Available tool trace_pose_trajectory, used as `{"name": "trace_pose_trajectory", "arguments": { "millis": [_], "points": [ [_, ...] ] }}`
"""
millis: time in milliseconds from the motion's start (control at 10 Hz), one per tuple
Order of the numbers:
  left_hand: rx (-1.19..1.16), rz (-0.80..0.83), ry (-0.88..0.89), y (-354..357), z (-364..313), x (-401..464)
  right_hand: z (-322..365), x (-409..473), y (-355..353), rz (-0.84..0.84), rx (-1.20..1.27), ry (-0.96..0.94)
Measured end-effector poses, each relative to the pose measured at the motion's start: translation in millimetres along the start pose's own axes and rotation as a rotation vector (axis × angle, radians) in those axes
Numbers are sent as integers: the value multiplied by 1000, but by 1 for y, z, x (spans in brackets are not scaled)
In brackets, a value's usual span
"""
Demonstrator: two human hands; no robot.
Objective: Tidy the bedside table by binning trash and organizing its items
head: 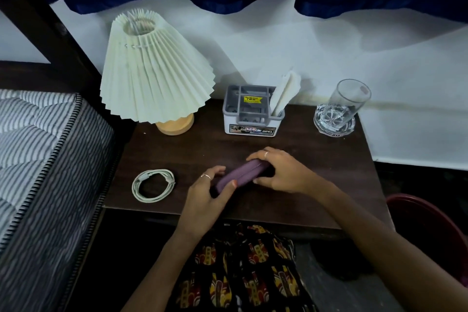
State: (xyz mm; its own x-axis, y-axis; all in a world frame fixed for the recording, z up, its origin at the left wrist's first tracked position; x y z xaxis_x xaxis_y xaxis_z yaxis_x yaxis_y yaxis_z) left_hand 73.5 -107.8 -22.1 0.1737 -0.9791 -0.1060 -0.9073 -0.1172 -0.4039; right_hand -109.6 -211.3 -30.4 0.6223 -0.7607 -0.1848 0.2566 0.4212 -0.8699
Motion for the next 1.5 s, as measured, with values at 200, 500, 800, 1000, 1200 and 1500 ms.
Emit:
{"name": "trace_pose_trajectory", "arguments": {
  "millis": [200,500,800,1000,1200,1500],
  "points": [
    [-172,-6,-34,28,-14,23,-42,-42,-13,-94,294,229],
    [2,150,26,97,-21,61,-93,-76,-26,-432,493,479],
    [87,61,81,118,-32,86,-116,-74,-29,-480,460,524],
    [54,39,60,120,-27,89,-119,-72,-25,-535,404,548],
    [57,26,67,119,-30,87,-119,-74,-23,-568,358,558],
    [26,48,34,114,-39,70,-108,-87,-19,-583,484,581]
  ]
}}
Point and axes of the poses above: each hand's wrist, its own x-axis towards the middle knuckle, its own y-axis out of the palm, z = x × y, the point moved 3 cm from there along x, towards the middle knuckle, and after that the axes turned 6 degrees about -x, right-handed, at the moved point
